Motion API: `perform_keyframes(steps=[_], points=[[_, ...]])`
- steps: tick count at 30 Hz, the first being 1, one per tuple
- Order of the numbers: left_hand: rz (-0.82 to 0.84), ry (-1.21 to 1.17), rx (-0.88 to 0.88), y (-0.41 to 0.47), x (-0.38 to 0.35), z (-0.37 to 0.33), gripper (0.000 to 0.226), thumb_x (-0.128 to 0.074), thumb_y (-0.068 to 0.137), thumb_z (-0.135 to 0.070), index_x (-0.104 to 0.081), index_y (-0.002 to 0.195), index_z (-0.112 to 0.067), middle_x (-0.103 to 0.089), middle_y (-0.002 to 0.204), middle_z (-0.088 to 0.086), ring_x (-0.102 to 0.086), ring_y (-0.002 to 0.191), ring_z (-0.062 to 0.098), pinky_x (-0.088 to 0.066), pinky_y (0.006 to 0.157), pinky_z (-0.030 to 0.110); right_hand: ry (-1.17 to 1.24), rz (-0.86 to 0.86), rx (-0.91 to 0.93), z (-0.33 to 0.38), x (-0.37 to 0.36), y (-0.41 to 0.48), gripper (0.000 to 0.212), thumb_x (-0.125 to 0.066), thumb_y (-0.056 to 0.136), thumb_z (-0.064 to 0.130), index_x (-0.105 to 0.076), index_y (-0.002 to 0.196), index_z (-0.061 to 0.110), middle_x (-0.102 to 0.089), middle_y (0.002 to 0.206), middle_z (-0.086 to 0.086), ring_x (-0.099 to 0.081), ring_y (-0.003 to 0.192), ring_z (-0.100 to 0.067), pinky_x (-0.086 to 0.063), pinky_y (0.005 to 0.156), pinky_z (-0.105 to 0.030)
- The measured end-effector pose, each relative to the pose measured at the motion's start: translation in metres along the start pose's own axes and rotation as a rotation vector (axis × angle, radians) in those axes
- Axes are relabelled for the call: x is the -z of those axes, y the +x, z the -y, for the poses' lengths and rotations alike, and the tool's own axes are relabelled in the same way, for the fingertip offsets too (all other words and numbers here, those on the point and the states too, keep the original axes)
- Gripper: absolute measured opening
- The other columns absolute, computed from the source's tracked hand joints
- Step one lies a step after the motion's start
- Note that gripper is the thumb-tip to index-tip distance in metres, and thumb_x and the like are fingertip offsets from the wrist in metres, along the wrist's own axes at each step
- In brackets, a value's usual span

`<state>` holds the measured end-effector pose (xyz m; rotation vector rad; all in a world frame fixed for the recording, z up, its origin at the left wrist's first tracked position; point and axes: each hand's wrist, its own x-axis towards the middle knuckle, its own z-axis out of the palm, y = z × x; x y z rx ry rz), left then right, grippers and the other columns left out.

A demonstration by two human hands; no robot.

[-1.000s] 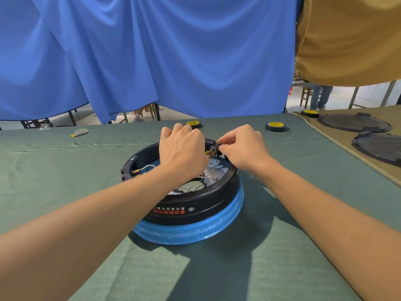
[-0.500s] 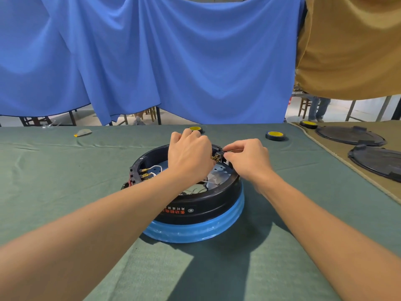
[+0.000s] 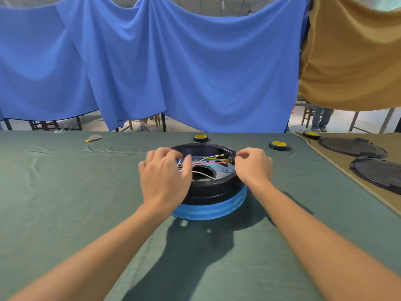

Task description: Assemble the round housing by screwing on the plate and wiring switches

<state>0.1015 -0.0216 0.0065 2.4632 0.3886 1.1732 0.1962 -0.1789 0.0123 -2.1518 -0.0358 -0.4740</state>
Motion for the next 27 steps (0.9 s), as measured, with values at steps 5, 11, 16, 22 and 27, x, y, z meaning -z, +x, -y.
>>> perform_keyframes(steps=[5,11,16,22,27], points=[[0.060,-0.135,0.134,-0.022,-0.012,0.023,0.040,-0.054,0.099,-0.033,-0.064,0.126,-0.006,-0.053,0.142,0.005,-0.035,0.136,0.023,-0.026,0.110,0.034,-0.194,0.155,0.196,-0.016,0.015,-0.005,0.034,-0.046,0.093,0.039,-0.071,0.109,0.024,-0.070,0.113,-0.002,-0.051,0.114,-0.032,-0.046,0.091,-0.041],[0.035,-0.287,0.275,-0.018,-0.029,0.009,0.051,-0.040,0.103,-0.031,-0.041,0.146,-0.005,-0.027,0.161,0.009,-0.017,0.150,0.020,-0.013,0.121,0.036,-0.129,0.317,0.177,-0.014,0.010,-0.017,0.052,-0.040,0.094,0.058,-0.048,0.135,0.028,-0.047,0.141,-0.004,-0.037,0.134,-0.029,-0.027,0.112,-0.047],[0.134,-0.282,0.241,-0.009,-0.037,0.017,0.082,-0.022,0.093,-0.064,-0.032,0.152,-0.007,-0.024,0.162,0.012,-0.016,0.151,0.021,-0.014,0.121,0.039,0.004,0.457,0.138,-0.025,-0.001,-0.038,0.106,-0.049,0.075,0.079,0.002,0.153,0.031,0.008,0.162,0.005,0.003,0.149,-0.014,-0.008,0.118,-0.041],[0.311,-0.193,0.029,-0.003,-0.034,0.043,0.120,-0.023,0.066,-0.088,-0.010,0.157,-0.010,-0.013,0.166,0.009,-0.007,0.153,0.018,-0.013,0.123,0.039,-0.026,0.463,0.125,-0.022,-0.002,-0.033,0.112,-0.040,0.065,0.086,0.004,0.153,0.033,0.006,0.162,0.008,-0.002,0.149,-0.015,-0.013,0.118,-0.043],[0.336,-0.163,0.070,0.002,-0.030,0.055,0.131,-0.035,0.058,-0.092,-0.016,0.155,-0.006,-0.032,0.158,0.009,-0.027,0.147,0.023,-0.024,0.119,0.041,0.005,0.241,0.230,-0.020,0.017,-0.036,0.075,-0.048,0.089,0.061,-0.023,0.151,0.027,-0.031,0.155,0.004,-0.032,0.139,-0.015,-0.028,0.114,-0.037]])
